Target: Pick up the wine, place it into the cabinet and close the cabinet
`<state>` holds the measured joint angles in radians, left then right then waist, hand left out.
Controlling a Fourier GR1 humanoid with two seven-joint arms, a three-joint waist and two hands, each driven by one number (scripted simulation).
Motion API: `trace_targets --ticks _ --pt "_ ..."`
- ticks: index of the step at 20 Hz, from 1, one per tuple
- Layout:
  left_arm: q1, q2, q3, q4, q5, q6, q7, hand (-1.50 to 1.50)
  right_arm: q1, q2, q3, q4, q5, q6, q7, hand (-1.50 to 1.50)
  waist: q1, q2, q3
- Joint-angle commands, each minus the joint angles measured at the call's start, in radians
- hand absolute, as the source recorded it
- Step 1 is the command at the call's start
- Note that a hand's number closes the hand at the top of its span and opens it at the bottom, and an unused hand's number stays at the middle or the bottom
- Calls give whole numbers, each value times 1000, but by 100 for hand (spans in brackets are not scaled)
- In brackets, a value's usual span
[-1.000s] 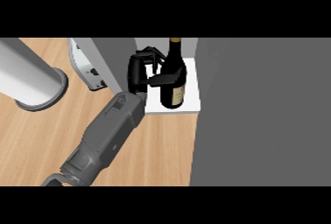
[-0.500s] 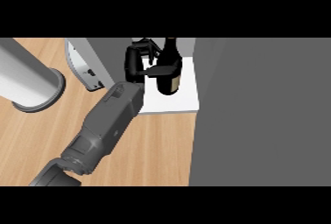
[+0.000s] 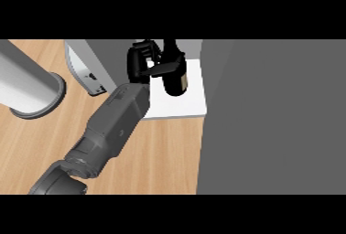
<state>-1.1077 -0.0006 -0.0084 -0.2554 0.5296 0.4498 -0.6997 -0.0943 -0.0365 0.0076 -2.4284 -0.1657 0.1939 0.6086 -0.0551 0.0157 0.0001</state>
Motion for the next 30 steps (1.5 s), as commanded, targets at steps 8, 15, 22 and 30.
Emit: trace_targets --ticks 8,15,22,30 --pt "-37 0 48 97 18 -34 -47 150 -25 4 6 -40 -46 -8 23 -150 -12 6 -1" --pt "-71 48 45 139 -15 -11 -4 -150 27 19 27 -71 -51 -8 28 -150 -8 3 -1" --pt "4 34 42 167 -37 -17 -80 -150 18 24 47 -36 -31 0 -4 -150 -15 11 -1" --pt "-5 33 28 192 -68 83 -89 -150 57 12 40 -74 -68 22 -14 -150 -39 16 -1"
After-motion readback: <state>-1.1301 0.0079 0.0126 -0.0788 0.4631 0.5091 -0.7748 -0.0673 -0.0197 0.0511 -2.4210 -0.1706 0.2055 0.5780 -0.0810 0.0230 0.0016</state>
